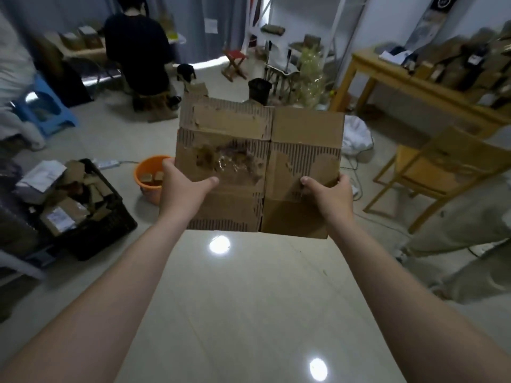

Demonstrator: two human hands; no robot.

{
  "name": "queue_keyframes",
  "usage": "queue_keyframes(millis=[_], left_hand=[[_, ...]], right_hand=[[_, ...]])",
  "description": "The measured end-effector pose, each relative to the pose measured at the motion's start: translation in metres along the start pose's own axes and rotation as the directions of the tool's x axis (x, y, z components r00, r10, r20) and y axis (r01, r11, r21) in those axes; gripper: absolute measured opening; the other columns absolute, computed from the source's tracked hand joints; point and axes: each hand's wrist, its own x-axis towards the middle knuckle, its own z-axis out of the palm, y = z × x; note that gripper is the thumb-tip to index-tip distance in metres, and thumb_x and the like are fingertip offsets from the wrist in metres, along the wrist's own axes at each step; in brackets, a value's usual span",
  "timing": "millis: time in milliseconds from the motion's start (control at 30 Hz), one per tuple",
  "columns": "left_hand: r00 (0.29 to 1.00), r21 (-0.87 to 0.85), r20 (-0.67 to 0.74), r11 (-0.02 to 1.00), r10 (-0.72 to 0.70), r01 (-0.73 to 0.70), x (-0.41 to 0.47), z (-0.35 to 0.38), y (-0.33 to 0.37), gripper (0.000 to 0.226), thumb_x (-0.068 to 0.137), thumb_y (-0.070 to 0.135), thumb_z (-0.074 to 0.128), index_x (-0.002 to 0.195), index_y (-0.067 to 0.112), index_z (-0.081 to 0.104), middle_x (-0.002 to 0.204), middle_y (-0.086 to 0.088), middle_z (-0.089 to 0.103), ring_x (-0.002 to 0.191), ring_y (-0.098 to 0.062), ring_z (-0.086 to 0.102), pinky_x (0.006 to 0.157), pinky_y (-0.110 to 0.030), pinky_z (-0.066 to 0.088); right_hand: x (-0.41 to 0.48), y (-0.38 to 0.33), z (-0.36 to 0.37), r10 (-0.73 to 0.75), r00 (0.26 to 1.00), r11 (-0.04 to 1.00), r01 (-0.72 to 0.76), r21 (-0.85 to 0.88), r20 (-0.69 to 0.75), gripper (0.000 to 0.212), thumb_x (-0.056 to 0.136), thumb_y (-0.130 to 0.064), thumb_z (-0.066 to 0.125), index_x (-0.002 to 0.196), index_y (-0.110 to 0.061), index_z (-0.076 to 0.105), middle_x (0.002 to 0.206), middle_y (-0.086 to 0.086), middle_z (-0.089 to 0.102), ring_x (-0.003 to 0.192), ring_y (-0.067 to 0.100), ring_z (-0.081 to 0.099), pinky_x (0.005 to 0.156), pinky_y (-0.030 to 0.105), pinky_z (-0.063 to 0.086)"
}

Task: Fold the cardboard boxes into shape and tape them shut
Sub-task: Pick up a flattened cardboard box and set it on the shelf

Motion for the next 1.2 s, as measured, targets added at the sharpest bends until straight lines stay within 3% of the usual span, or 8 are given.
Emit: queue_keyframes(millis=[100,300,400,467,633,833,1067,1200], left_hand=[[1.0,-0.047,0.02,0.999,0.024,-0.023,0.016,0.007,0.062,0.071,0.078,0.037,0.085,0.123,0.031,0.03,0.112,0.01,0.049,0.103,-0.017,0.055,0.077,-0.031,0.052],[0.993,-0.055,0.062,0.994,0.098,-0.095,0.088,0.065,0.143,0.077,0.08,0.035,0.084,0.136,0.023,0.033,0.122,0.004,0.054,0.102,-0.016,0.055,0.06,-0.017,0.041],[0.994,-0.03,0.061,0.996,0.088,-0.087,0.141,0.09,0.172,0.081,0.082,0.034,0.083,0.141,0.023,0.029,0.136,-0.004,0.053,0.112,-0.023,0.057,0.067,-0.024,0.05],[0.995,-0.012,0.065,0.997,0.078,-0.078,0.179,0.102,0.188,0.086,0.082,0.032,0.083,0.144,0.024,0.025,0.14,-0.006,0.051,0.118,-0.027,0.058,0.081,-0.037,0.058],[0.995,0.018,0.067,0.997,0.079,-0.081,0.272,0.119,0.217,0.091,0.082,0.034,0.083,0.15,0.021,0.023,0.147,-0.007,0.047,0.13,-0.029,0.051,0.102,-0.05,0.052],[0.985,0.052,0.069,0.985,0.16,-0.163,0.389,0.138,0.234,0.082,0.083,0.032,0.082,0.143,0.019,0.028,0.128,0.002,0.054,0.109,-0.018,0.057,0.071,-0.026,0.051],[0.973,0.061,0.088,0.974,0.213,-0.219,0.559,0.164,0.241,0.086,0.084,0.03,0.081,0.147,0.016,0.024,0.137,-0.001,0.05,0.127,-0.024,0.051,0.096,-0.037,0.048],[0.967,0.032,0.144,0.975,0.212,-0.219,0.665,0.187,0.249,0.082,0.085,0.027,0.081,0.145,0.019,0.025,0.135,0.0,0.053,0.121,-0.019,0.054,0.086,-0.027,0.045]], right_hand=[[0.02,-0.051,-0.02,0.014,0.998,1.0,-0.014,0.007,-0.058,0.065,0.077,-0.042,0.084,0.126,-0.024,0.047,0.111,-0.01,0.056,0.093,0.007,0.054,0.067,0.021,0.039],[0.122,-0.118,-0.035,-0.03,0.995,0.997,0.035,0.064,-0.09,0.058,0.078,-0.04,0.083,0.119,-0.03,0.043,0.101,-0.017,0.052,0.096,0.01,0.053,0.073,0.028,0.042],[0.187,-0.141,-0.019,-0.046,0.996,0.996,0.051,0.072,-0.072,0.058,0.079,-0.037,0.082,0.121,-0.027,0.043,0.108,-0.009,0.055,0.102,0.015,0.054,0.079,0.031,0.044],[0.228,-0.157,-0.003,-0.045,0.998,0.996,0.049,0.072,-0.053,0.058,0.079,-0.039,0.082,0.12,-0.028,0.042,0.103,-0.012,0.052,0.1,0.014,0.053,0.071,0.028,0.042],[0.314,-0.191,0.044,-0.039,0.999,0.993,0.039,0.11,0.001,0.058,0.079,-0.037,0.083,0.119,-0.027,0.042,0.102,-0.012,0.053,0.1,0.014,0.053,0.063,0.022,0.039],[0.41,-0.217,0.113,-0.041,0.999,0.993,0.042,0.108,-0.013,0.058,0.078,-0.036,0.083,0.117,-0.028,0.041,0.098,-0.016,0.05,0.09,0.008,0.05,0.064,0.019,0.038],[0.529,-0.234,0.223,-0.027,0.999,0.994,0.032,0.104,-0.043,0.062,0.078,-0.038,0.084,0.119,-0.029,0.038,0.099,-0.017,0.049,0.088,0.006,0.049,0.072,0.025,0.043],[0.603,-0.252,0.282,0.004,0.995,0.995,0.007,0.102,-0.101,0.064,0.077,-0.039,0.084,0.119,-0.031,0.036,0.098,-0.018,0.047,0.085,0.004,0.049,0.063,0.022,0.04]])
